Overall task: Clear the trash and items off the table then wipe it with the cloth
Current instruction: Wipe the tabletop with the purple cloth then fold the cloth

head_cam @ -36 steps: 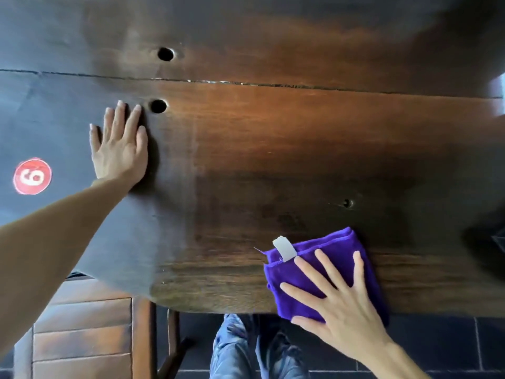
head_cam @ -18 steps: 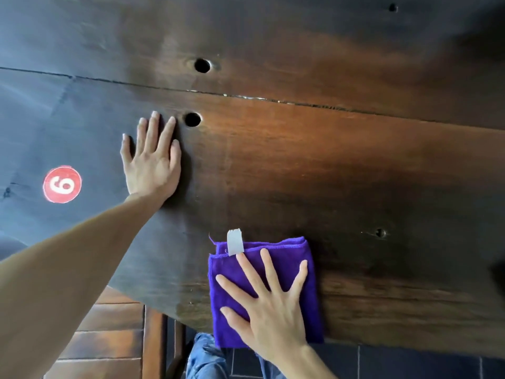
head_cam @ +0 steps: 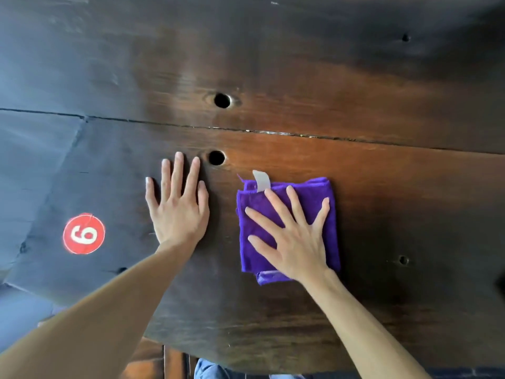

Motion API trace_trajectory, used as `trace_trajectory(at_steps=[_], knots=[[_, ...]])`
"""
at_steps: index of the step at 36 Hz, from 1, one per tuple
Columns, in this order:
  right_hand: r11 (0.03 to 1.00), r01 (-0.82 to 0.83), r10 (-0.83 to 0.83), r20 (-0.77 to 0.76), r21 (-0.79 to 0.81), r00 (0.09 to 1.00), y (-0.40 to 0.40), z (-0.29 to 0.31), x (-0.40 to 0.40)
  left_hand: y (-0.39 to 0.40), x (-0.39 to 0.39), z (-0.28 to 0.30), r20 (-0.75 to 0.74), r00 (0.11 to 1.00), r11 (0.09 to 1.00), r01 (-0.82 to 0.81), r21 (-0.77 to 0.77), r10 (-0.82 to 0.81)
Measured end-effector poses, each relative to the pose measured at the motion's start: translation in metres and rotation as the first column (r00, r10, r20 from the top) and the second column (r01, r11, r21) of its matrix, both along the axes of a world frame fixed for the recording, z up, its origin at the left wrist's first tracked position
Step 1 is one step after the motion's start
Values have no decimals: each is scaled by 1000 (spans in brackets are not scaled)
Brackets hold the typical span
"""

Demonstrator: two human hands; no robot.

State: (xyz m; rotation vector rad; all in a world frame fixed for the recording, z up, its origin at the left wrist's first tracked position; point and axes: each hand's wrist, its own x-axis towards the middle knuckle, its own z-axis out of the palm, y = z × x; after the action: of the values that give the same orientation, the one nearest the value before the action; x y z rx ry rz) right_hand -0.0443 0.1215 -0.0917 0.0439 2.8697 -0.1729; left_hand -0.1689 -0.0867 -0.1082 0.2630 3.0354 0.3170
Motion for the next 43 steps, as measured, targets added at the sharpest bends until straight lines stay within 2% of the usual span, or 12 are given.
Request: trace_trajectory(at_steps=[21,31,43], knots=[[988,146,-138,-141,47,980,88,-8,-226,-3,2,-5,32,999,999,0,-43,1],[992,125,-121,-156,20,980,139,-10,-344,-3,4,-17,-47,999,1000,-20,-1,20],[988,157,-155,-162,-3,975,176,0,-465,-4,3,-20,-128,992,996,1,-86,-13]])
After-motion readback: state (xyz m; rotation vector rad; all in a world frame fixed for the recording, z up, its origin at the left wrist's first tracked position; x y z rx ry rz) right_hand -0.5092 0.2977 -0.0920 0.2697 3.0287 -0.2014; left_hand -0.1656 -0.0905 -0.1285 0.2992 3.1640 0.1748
